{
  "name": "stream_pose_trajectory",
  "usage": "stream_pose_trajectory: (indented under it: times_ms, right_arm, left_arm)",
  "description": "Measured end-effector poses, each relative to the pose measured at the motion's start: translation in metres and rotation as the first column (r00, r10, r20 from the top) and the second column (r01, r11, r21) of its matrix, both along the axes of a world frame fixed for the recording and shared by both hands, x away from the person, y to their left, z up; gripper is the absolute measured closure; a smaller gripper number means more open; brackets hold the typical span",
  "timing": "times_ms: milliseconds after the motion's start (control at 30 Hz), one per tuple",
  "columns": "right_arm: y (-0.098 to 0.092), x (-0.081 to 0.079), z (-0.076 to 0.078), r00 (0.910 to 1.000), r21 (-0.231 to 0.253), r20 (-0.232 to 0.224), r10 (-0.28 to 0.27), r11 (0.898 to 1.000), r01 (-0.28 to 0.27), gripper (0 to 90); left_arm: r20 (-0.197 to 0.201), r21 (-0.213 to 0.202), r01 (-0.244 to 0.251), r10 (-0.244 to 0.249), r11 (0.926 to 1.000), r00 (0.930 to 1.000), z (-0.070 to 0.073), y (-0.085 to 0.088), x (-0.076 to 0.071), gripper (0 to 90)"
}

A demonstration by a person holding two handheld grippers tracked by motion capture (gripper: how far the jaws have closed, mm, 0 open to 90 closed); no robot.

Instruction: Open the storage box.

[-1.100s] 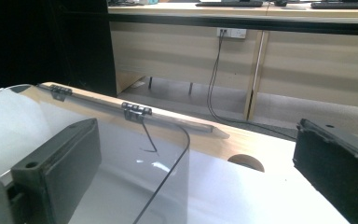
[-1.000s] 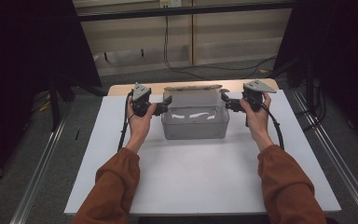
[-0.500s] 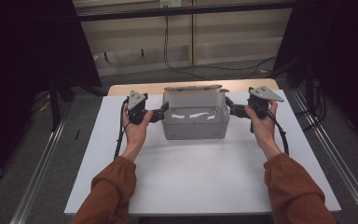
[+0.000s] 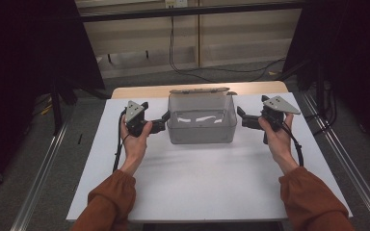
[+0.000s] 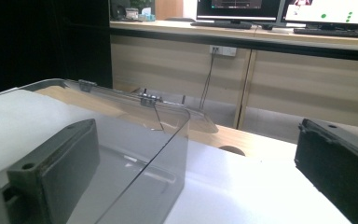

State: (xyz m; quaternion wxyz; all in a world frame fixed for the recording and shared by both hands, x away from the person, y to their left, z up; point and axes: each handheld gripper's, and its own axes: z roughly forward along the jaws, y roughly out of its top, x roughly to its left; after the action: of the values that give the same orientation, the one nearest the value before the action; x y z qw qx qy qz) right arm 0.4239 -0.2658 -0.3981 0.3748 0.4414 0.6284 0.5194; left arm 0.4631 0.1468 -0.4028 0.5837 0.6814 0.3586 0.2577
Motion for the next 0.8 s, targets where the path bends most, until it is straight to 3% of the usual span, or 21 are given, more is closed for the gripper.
stream_pose_trajectory:
  times_ms: [400,700,800]
  right_arm:
    - [-0.003,-0.032,-0.002,0.9995,-0.011,0.030,0.011,1.000,-0.010,0.0]
    - [-0.012,-0.059,-0.010,0.9993,-0.028,0.038,-0.003,1.000,0.005,0.1]
    - [-0.016,-0.067,-0.011,0.9991,-0.040,0.040,-0.015,0.999,0.016,0.0]
  left_arm:
    - [-0.021,0.035,-0.019,0.020,0.9992,0.9996,-0.005,0.014,-0.027,3.3]
    - [0.004,0.018,-0.049,0.049,0.9986,0.9988,-0.012,0.030,-0.049,3.3]
    - [0.039,0.012,-0.055,0.054,0.9984,0.9978,-0.014,0.034,-0.057,3.4]
